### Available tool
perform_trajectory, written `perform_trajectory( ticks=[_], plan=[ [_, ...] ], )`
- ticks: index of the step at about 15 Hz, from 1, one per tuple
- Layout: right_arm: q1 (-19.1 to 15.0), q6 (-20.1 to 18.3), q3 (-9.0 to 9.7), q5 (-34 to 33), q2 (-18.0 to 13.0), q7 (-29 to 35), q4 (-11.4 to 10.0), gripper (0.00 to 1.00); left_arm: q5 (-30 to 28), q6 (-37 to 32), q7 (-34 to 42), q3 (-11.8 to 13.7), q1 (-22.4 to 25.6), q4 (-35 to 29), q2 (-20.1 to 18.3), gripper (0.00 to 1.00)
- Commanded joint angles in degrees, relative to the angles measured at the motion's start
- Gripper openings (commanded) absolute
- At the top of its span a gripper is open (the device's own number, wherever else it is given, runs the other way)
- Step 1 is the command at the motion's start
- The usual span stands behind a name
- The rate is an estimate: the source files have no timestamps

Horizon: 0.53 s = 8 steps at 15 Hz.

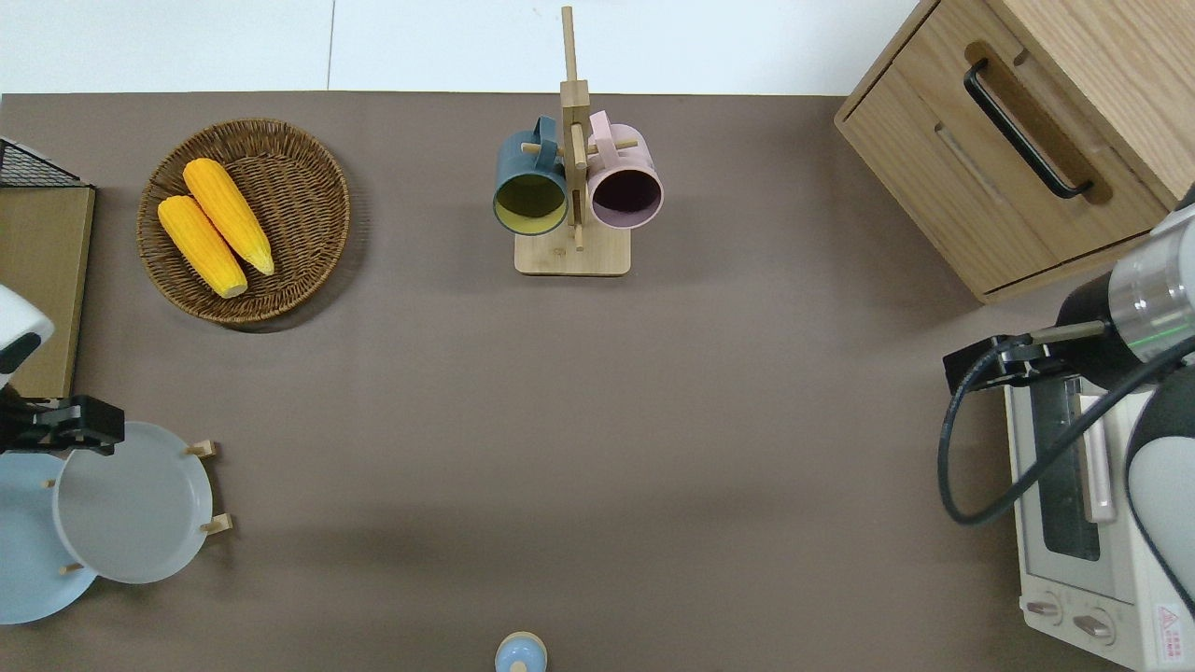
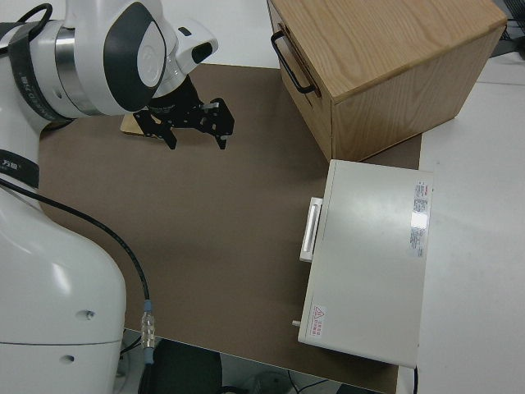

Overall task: Pick gray plate from low plate rack and place it on table with left arm
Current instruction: 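Lower the left gripper toward the gray plate in the low rack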

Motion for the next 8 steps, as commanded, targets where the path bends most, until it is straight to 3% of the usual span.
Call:
perform_trajectory(
  ticks=[1, 4, 8],
  plan=[
    [-1.32, -0.62, 1.21, -0.28, -0.12, 0.68, 0.41, 0.983, 2.90, 5.67, 0.21, 3.35, -0.27, -9.56, -5.20, 1.00],
    [-1.32, -0.62, 1.21, -0.28, -0.12, 0.68, 0.41, 0.983, 2.90, 11.12, 0.21, 6.52, -0.36, -15.54, -7.31, 1.00],
    [-1.32, -0.62, 1.21, -0.28, -0.12, 0.68, 0.33, 0.983, 2.81, 16.93, 0.73, 9.07, -0.71, -20.90, -7.41, 1.00]
  ],
)
